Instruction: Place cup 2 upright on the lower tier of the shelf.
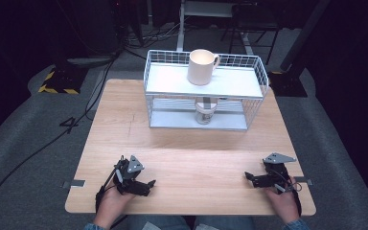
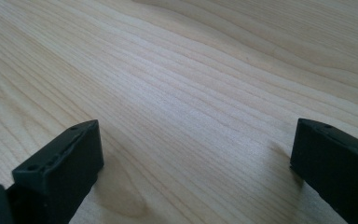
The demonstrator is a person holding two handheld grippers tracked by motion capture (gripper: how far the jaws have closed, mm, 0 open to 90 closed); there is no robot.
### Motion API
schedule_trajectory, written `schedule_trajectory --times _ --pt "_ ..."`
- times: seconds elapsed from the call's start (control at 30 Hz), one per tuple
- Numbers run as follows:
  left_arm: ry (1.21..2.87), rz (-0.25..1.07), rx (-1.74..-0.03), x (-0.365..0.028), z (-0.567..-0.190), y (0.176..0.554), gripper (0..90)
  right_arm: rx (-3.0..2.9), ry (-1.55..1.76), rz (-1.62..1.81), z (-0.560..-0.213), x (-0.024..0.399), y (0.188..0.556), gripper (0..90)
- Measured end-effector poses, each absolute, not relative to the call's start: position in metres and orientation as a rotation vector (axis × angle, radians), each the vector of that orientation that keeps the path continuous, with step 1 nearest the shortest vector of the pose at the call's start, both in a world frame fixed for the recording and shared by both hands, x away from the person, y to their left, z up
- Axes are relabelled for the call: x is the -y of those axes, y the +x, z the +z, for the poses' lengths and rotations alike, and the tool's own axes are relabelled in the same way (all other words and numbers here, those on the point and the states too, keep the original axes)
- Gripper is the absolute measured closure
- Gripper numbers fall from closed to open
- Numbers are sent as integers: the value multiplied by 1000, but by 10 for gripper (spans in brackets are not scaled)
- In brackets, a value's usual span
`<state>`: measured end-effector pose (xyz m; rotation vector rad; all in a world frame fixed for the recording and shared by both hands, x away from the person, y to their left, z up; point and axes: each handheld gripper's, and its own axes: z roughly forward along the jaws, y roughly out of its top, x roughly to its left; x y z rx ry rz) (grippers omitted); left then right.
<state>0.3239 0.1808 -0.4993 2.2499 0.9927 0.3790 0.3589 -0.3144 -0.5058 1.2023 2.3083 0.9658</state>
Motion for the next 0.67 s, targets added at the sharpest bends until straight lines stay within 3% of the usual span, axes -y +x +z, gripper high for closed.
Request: schedule_trajectory --times 0.67 --pt "2212 366 -1050 -188 -506 332 3 -2300 1212 957 -506 313 359 24"
